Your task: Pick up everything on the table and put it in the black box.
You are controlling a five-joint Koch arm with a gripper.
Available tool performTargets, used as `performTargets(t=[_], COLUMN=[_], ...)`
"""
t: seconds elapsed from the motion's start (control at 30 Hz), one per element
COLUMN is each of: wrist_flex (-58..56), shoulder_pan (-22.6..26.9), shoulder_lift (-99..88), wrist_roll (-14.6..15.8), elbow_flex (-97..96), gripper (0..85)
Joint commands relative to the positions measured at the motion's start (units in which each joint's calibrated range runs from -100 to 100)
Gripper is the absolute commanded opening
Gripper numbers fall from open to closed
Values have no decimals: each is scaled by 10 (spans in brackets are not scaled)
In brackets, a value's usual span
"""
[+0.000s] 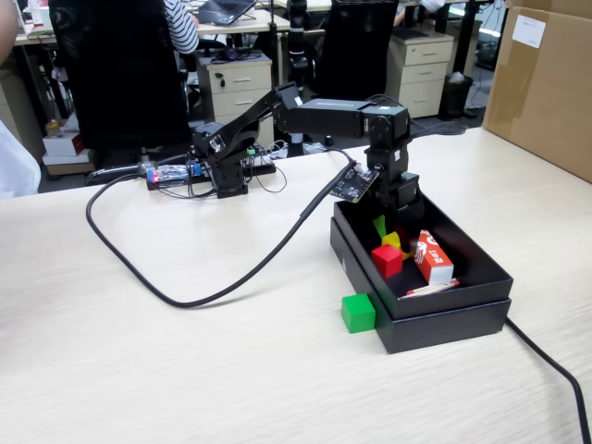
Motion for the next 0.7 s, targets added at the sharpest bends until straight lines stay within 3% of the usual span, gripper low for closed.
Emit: performTargets(t=[0.0,0.07,0.37,0.67], wrist_flex=[1,1,1,14], shoulder_pan=[-3,-4,-65,-111], shoulder_lift=[-62,-102,-351,-230], wrist_roll=[-1,-1,0,0], elbow_flex=[37,34,29,20], gripper=[350,415,465,468])
